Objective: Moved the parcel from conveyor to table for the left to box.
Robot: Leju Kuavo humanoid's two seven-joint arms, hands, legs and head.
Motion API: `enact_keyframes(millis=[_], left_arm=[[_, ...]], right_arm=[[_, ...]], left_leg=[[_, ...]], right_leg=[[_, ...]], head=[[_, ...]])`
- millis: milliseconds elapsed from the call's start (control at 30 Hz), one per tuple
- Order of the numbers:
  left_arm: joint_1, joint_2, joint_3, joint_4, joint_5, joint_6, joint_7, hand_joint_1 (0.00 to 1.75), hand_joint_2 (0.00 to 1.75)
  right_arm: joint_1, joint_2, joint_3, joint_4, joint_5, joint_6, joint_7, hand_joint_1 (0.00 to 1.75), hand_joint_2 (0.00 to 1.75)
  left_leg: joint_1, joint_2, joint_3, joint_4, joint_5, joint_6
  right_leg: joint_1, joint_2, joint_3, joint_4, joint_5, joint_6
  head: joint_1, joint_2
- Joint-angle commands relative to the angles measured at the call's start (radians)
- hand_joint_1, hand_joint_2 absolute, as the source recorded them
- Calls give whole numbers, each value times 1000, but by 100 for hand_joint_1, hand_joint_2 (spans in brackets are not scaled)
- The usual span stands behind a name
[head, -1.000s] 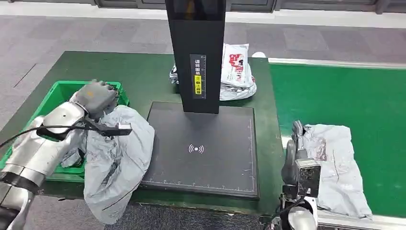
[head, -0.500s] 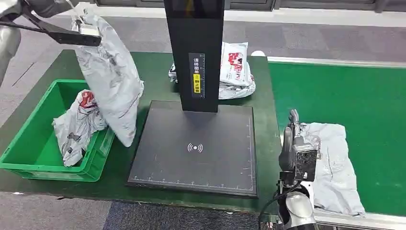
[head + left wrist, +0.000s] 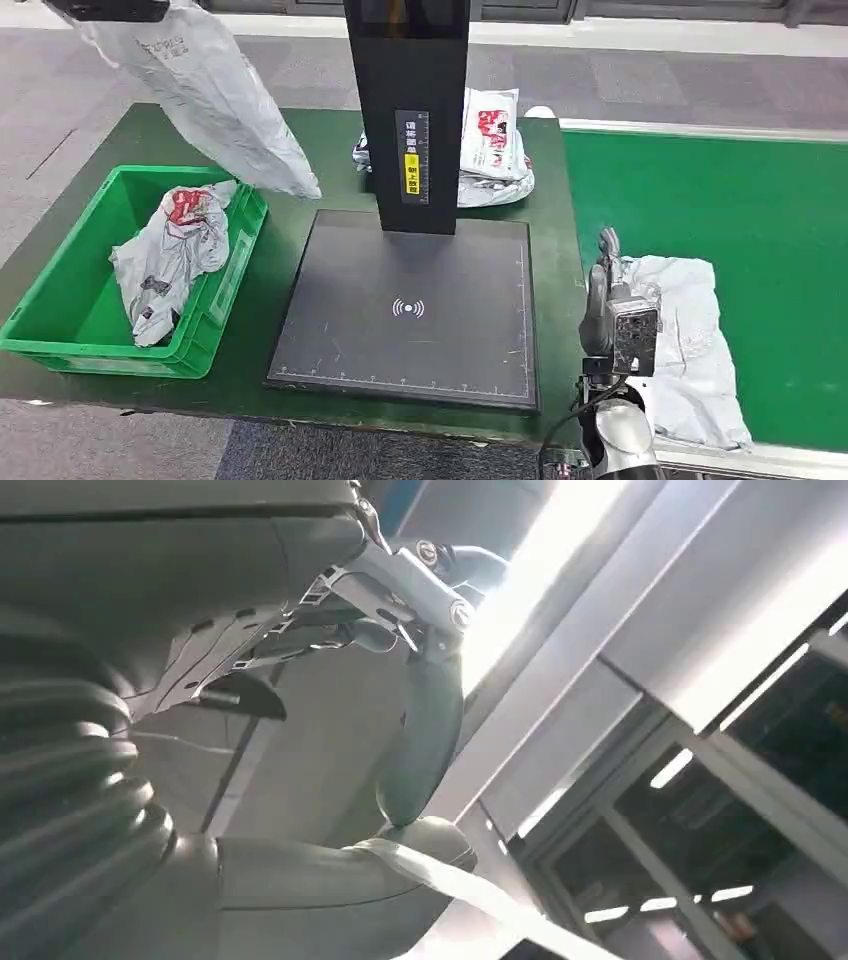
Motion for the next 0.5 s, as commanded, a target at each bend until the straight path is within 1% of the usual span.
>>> enact_keyframes(millis=[33,67,100,133,167,200,233,300,333,400,433,500], left_arm=[[-34,55,-33,204,-49,69,6,0,175],[-39,53,-16,223,-41,73,-15,0,175],[-40,75,-67,215,-59,121,15,0,175],[-40,75,-67,215,-59,121,15,0,175],[-49,78,-101,214,-59,127,18,0,175],[-35,79,-71,203,-36,146,-11,0,175],[-27,83,-59,192,-35,145,-21,0,175],[-16,90,-44,169,-47,107,-61,0,175],[-18,95,-48,164,-57,98,-69,0,175],[-19,96,-47,164,-58,96,-70,0,175],[-19,96,-47,164,-58,96,-70,0,175],[-19,109,-53,162,-59,84,-86,0,175]], right_arm=[[-17,-17,-24,62,9,5,-2,0,0],[-20,-16,-22,66,11,5,-4,0,0],[-27,-13,-20,73,11,5,-4,0,0],[-27,-13,-20,73,11,5,-4,0,0],[-29,-12,-19,75,13,2,-4,0,0],[-34,-11,-18,79,13,2,-4,0,0],[-35,-11,-19,78,13,1,-4,0,0],[-28,-16,-22,71,13,-8,-2,0,0],[-21,-20,-24,65,13,-9,-2,0,0],[-18,-21,-25,63,13,-9,-2,0,0],[-18,-21,-25,63,13,-9,-2,0,0],[-10,-20,-29,56,13,-10,-3,0,0]], left_leg=[[-1,3,6,-3,-1,2],[0,2,4,-2,-1,1],[-1,2,6,-3,-1,2],[0,2,3,-1,-1,1],[0,2,5,-2,-1,1],[0,2,6,-3,-1,2],[0,1,3,-1,0,1],[0,1,6,-3,-1,2],[0,1,3,-2,0,2],[0,0,6,-3,0,3],[0,-1,2,-1,0,1],[0,-1,2,-1,0,1]], right_leg=[[-1,5,5,-2,0,1],[-1,3,3,-1,0,1],[-1,4,4,-2,0,1],[0,3,2,-1,0,1],[0,3,3,-2,0,1],[0,4,5,-2,0,1],[0,2,2,-1,0,1],[0,3,5,-3,0,1],[0,3,3,-2,0,1],[0,3,6,-3,0,2],[0,1,3,-1,0,1],[0,1,2,-1,0,1]], head=[[0,0],[0,0],[0,0],[0,0],[0,0],[0,0],[0,0],[0,0],[0,0],[0,0],[0,0],[0,0]])
